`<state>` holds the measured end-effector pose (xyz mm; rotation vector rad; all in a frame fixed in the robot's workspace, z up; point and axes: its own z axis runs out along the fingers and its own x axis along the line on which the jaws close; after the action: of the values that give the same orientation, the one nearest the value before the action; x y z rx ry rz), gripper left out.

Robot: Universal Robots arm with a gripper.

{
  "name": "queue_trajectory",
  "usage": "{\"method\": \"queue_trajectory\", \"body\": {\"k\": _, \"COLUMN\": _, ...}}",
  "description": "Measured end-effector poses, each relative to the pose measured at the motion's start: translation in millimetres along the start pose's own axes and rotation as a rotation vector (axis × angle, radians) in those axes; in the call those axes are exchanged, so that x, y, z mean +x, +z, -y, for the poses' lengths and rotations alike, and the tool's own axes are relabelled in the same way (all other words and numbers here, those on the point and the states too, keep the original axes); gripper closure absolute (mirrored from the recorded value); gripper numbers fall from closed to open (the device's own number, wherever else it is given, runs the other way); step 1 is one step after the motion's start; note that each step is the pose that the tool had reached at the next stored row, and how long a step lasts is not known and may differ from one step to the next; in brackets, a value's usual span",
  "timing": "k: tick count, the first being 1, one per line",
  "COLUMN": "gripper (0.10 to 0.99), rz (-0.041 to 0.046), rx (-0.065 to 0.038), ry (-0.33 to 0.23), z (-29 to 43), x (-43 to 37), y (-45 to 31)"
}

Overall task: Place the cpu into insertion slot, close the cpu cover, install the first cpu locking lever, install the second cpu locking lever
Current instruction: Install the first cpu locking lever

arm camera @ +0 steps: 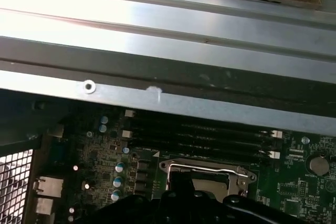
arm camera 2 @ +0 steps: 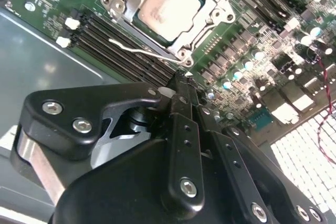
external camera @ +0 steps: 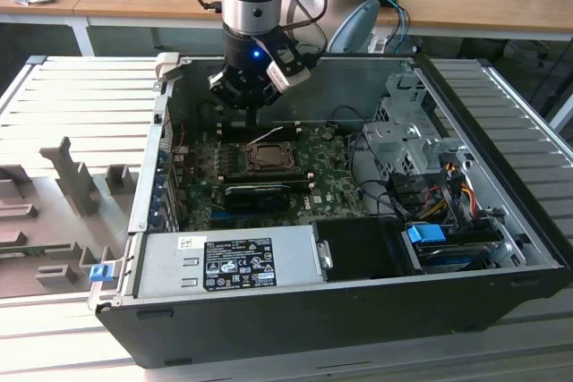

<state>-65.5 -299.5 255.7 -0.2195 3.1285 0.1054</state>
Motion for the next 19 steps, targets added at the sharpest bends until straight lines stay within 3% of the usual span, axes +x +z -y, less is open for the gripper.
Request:
{"method": "queue_trajectory", "body": {"k": 2, "gripper": 0.980, "rz": 0.0000, "rx": 0.000, "ry": 0.000, "z": 0.7, "x": -4.8, "y": 0.9}}
{"method": "queue_trajectory", "body": {"k": 12, "gripper": 0.980, "rz": 0.0002, "rx": -0.002, "ry": 0.001, "z": 2.2, "x": -13.4, "y": 4.0}}
{"method": "queue_trajectory", "body": {"k": 13, "gripper": 0.980, "rz": 0.0020, "rx": -0.014, "ry": 0.001, "z": 2.2, "x": -13.5, "y": 4.5}}
{"method": "queue_trajectory", "body": {"k": 15, "gripper": 0.980, "rz": 0.0110, "rx": -0.066, "ry": 0.020, "z": 2.4, "x": -14.2, "y": 6.0}}
{"method": "queue_trajectory", "body": {"k": 16, "gripper": 0.980, "rz": 0.0137, "rx": -0.074, "ry": 0.035, "z": 2.5, "x": -14.4, "y": 7.3}}
{"method": "queue_trajectory", "body": {"k": 19, "gripper": 0.980, "rz": 0.0143, "rx": -0.074, "ry": 0.040, "z": 2.9, "x": -14.9, "y": 12.8}}
